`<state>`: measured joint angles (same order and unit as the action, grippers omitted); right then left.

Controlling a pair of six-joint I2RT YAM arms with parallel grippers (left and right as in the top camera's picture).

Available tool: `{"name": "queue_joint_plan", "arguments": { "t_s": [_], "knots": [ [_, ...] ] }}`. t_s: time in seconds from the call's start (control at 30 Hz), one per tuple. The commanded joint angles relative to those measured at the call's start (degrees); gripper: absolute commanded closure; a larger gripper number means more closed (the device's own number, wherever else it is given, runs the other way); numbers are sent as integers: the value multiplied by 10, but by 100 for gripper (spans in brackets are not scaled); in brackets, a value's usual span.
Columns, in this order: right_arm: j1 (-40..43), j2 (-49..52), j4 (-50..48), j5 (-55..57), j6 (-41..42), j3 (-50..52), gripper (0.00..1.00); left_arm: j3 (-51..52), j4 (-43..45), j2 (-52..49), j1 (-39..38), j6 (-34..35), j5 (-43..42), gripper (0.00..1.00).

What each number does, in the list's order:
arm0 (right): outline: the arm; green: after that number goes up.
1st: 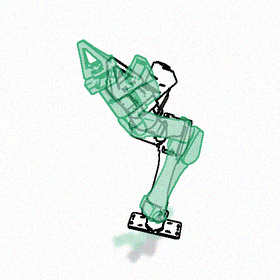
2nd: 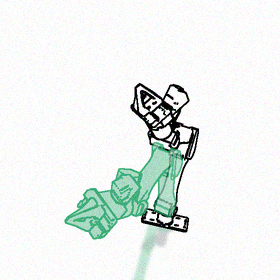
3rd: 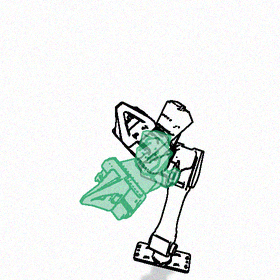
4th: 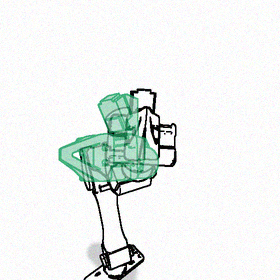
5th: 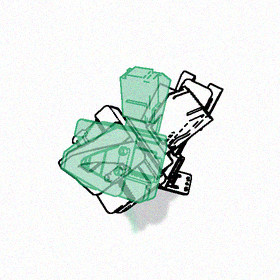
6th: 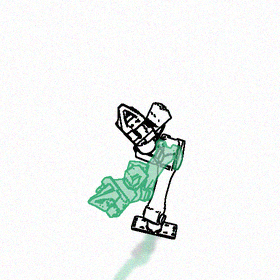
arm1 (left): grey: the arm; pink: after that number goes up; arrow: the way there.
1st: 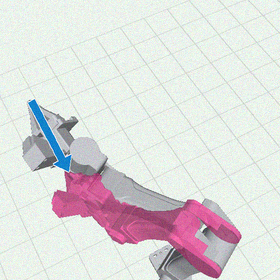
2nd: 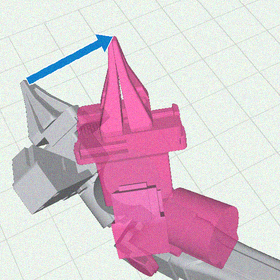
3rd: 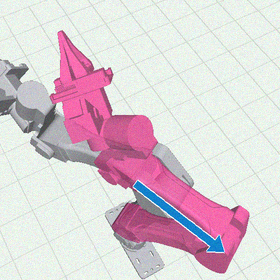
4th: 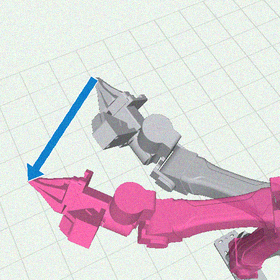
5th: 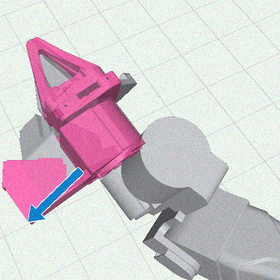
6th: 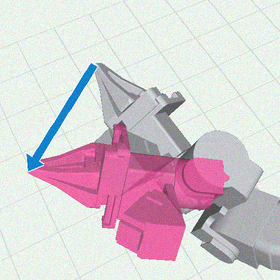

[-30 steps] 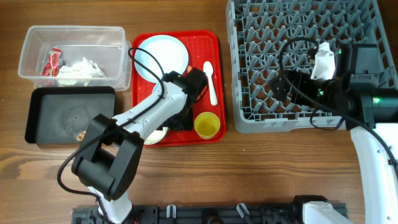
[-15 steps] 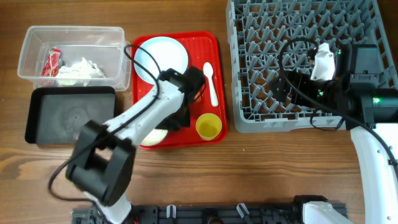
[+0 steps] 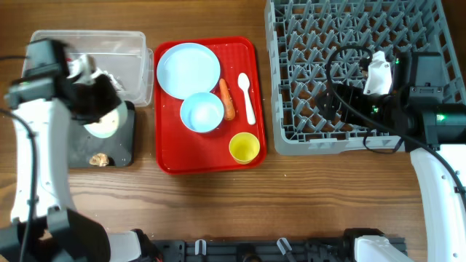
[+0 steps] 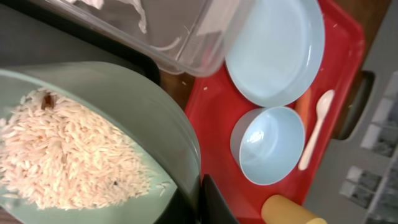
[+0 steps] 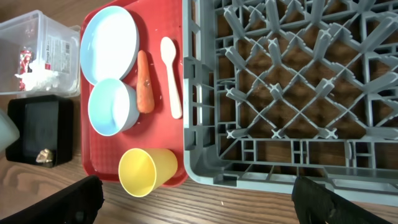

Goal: Sort waste into correct bins and load items into the dishwasher rack
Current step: 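Tip the green bowl over the black tray to pour out rice, then set the green bowl back on the red tray with the left gripper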

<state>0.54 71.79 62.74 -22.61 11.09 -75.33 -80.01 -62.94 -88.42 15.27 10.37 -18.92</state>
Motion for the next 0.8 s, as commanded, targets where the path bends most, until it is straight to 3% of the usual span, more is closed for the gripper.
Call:
{"name": "queue_joint_plan", "arguments": {
  "t_s": [0.0,0.17,0.37,0.77],
  "knots": [
    [1,4,2,8,-6,-10,0,-8,2,-66,120,-125,-200,96],
    [1,4,5,8,-6,-10,0,-8,-7,-194,229,-224,-405,96],
    [1,4,5,8,-6,-10,0,-8,-78,-259,325,-224,-602,96],
    [1,4,8,8,-6,-10,0,-8,-169,-259,341,-220,-714,96]
  ]
}}
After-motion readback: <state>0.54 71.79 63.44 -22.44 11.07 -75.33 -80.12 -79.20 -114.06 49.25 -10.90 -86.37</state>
